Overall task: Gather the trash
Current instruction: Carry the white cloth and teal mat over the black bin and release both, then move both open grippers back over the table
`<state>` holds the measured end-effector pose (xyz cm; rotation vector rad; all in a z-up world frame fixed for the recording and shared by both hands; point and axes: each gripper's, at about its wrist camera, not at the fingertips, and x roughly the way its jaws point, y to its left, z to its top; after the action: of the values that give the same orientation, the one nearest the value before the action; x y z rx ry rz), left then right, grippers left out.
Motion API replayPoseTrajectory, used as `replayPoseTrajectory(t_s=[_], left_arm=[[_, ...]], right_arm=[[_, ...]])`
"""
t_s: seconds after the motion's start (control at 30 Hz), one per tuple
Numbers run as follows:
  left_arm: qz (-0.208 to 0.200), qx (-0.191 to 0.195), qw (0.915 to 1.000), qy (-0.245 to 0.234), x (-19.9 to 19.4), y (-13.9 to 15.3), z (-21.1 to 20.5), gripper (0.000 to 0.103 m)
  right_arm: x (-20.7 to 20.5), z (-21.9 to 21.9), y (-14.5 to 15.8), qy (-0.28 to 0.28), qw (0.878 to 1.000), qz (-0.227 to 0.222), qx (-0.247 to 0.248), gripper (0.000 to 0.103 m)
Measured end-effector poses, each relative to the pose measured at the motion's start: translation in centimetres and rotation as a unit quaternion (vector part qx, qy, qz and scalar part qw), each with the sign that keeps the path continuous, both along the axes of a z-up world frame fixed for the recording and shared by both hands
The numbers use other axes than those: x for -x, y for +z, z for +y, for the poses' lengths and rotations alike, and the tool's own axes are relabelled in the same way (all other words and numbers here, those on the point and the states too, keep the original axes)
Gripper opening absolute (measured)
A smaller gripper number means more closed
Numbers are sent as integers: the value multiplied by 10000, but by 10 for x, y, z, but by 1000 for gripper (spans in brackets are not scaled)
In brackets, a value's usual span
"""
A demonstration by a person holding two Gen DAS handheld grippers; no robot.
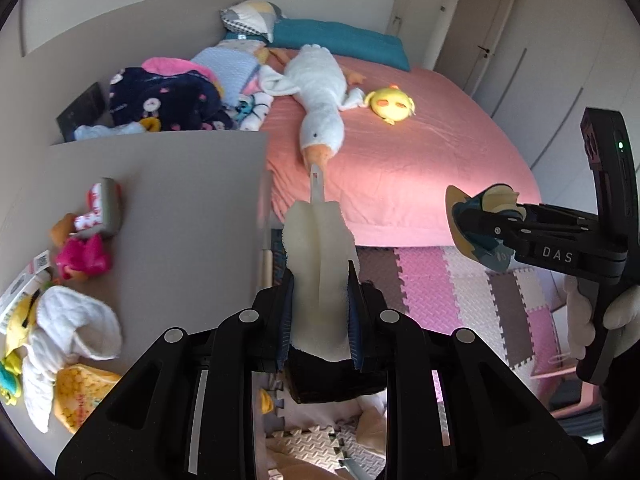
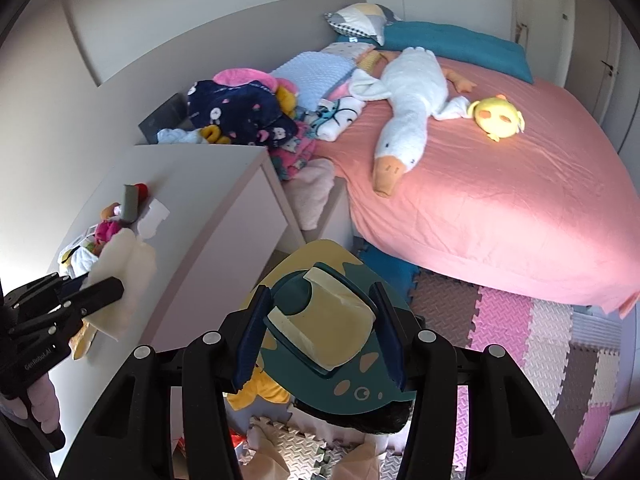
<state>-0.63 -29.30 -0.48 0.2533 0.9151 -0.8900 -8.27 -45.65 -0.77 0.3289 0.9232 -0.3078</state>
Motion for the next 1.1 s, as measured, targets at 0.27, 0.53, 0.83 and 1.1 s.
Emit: replayPoseTrajectory(t_s=[0.27,0.53,0.83,1.1], left_arm=[[31,-343,9990,-275,22,-17,-39,96],[0,-432,9989,-154,20,-23,-36,96],[12,-537,9985,109,15,-27,-18,96],[8,-565,9976,403,9,-29,6,96]], right_arm=[[15,-21,5,-470,9987,9,182,78],[19,-31,10,-551,9981,-142,216,78],[8,-22,4,-363,9992,-94,126,78],[-5,0,7,-34,9994,-221,267,86]])
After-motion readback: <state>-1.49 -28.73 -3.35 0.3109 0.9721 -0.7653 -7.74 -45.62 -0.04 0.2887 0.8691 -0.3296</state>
